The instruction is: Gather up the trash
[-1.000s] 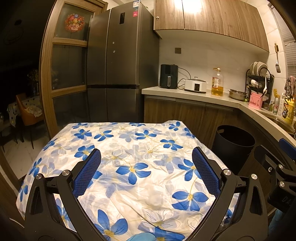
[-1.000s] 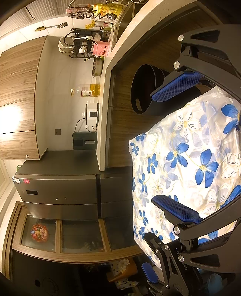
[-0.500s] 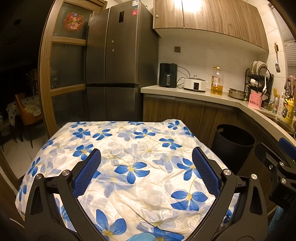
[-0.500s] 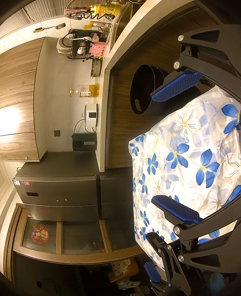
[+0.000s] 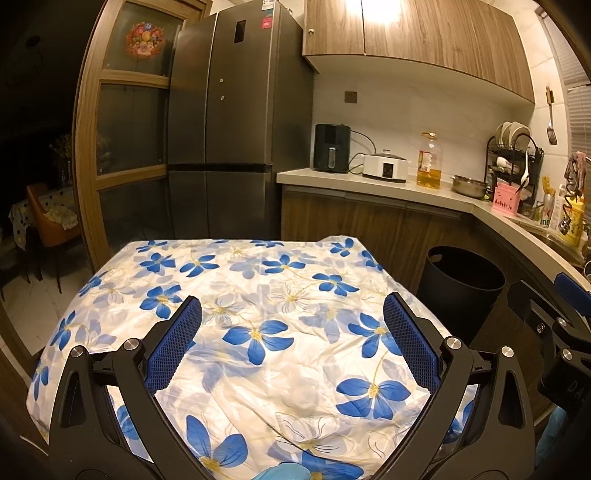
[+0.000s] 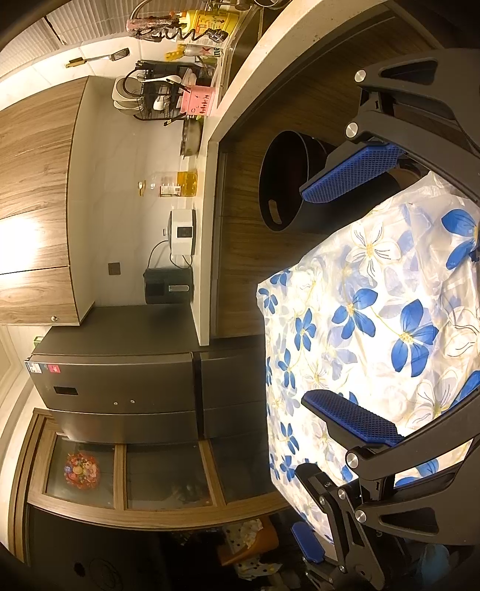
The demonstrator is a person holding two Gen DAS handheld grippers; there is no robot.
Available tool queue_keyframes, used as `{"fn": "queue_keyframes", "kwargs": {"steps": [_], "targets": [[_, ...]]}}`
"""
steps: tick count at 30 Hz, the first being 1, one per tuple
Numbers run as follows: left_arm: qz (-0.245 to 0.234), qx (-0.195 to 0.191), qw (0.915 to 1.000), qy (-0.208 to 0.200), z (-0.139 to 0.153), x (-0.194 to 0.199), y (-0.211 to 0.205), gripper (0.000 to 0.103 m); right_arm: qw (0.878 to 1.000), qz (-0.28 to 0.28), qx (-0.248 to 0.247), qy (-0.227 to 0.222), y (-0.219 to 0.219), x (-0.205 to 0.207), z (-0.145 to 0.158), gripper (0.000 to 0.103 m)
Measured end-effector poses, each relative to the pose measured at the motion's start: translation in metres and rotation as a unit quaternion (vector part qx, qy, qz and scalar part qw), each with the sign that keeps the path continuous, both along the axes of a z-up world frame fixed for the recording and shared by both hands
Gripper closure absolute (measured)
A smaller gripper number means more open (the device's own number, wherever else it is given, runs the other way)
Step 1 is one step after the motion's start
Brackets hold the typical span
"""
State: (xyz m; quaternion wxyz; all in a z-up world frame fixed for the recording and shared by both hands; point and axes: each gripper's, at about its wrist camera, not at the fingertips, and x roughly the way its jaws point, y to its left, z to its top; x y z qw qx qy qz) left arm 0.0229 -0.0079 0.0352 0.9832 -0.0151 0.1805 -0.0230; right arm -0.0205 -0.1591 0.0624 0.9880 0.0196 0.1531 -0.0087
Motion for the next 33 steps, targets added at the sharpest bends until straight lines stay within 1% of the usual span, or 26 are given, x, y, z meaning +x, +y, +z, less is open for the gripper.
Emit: {"fn": "queue_keyframes", "kwargs": {"steps": [15, 16, 17, 19, 20, 25, 33], "targets": [[-0.009, 0.004, 0.9999, 0.001, -0.002, 0.000, -0.004, 0.006, 1.000, -0.004, 0.004, -0.001, -0.003, -0.001, 0.001, 0.006], [-0.011, 0.005, 0.9999, 0.000, -0.002, 0.000, -0.005, 0.007, 1.000, -0.005, 0.004, -0.001, -0.003, -0.001, 0.001, 0.006], [-0.015, 0.008, 0.9999, 0.000, -0.002, 0.000, -0.006, 0.012, 1.000, -0.006, 0.004, -0.001, -0.004, -0.001, 0.001, 0.006], [-0.021, 0.012, 0.9997, 0.005, -0.003, 0.000, -0.008, 0.019, 1.000, -0.008, 0.005, 0.000, -0.004, -0.001, 0.001, 0.006], [-0.023, 0.013, 0.9996, 0.007, -0.003, 0.001, -0.009, 0.020, 1.000, -0.009, 0.006, 0.000, -0.004, -0.001, 0.001, 0.006], [-0.032, 0.015, 0.9993, 0.010, -0.004, 0.000, -0.012, 0.021, 1.000, -0.015, 0.009, -0.001, -0.008, -0.001, 0.001, 0.006], [-0.032, 0.018, 0.9993, 0.008, -0.004, -0.001, -0.014, 0.021, 1.000, -0.019, 0.011, -0.002, -0.010, 0.000, 0.001, 0.006]]}}
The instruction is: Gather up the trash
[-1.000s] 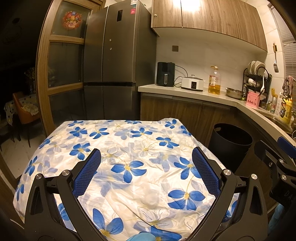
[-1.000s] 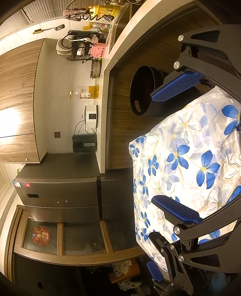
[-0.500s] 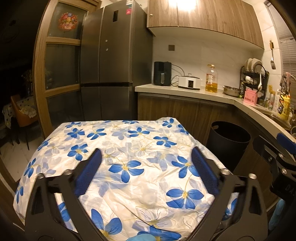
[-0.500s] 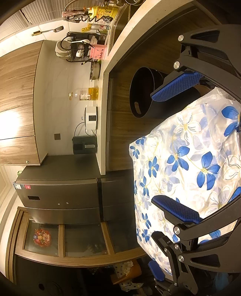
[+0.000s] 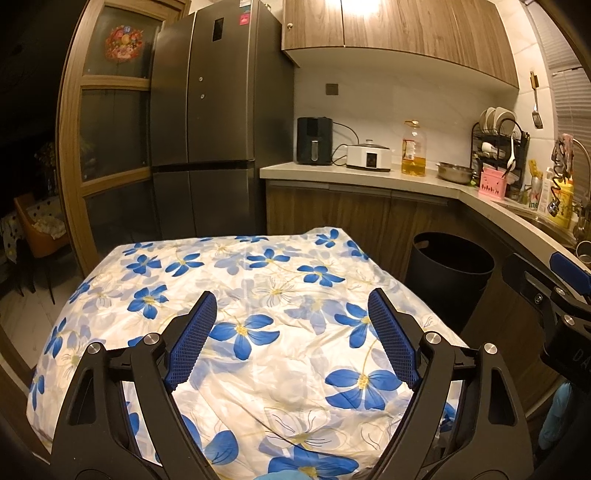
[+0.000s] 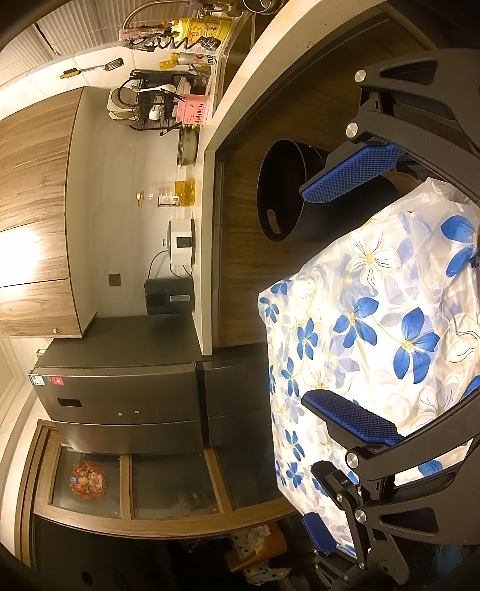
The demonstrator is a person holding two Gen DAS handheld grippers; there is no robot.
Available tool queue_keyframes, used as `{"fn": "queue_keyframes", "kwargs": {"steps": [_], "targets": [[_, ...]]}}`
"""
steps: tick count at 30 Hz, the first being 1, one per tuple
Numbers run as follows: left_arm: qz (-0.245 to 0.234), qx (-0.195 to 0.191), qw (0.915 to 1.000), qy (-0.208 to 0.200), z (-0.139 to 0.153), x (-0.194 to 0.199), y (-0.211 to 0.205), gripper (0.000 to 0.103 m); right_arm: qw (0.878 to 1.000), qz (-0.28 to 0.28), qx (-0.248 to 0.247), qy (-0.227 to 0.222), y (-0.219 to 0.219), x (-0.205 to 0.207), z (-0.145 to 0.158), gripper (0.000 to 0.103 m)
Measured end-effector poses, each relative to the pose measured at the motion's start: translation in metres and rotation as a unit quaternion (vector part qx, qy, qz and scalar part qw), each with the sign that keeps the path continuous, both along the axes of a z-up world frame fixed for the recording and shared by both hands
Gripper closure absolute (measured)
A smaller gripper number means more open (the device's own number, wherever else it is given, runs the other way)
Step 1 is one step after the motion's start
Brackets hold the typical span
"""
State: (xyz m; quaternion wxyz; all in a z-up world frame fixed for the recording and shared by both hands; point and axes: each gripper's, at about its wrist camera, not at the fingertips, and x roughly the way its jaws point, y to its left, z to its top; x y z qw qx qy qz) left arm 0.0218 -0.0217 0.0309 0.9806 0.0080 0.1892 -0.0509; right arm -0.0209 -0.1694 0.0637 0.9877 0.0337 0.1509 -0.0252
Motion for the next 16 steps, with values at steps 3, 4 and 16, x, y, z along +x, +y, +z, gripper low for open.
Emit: {"fn": "queue_keyframes", "kwargs": {"steps": [3, 4, 16], "targets": [[0.003, 0.003, 1.0000, 0.000, 0.0000, -0.0004, -0.0006, 0.020, 1.000, -0.002, 0.002, 0.001, -0.0008, -0.0006, -0.0001, 0.006], [0.003, 0.004, 1.0000, 0.000, -0.0002, -0.0007, -0.0010, 0.019, 1.000, -0.002, 0.002, 0.001, -0.0011, -0.0005, -0.0001, 0.006], [0.012, 0.011, 0.9999, -0.003, -0.0006, -0.0010, -0.0001, 0.015, 1.000, -0.003, 0.003, 0.001, -0.0022, -0.0007, -0.0003, 0.006]]}}
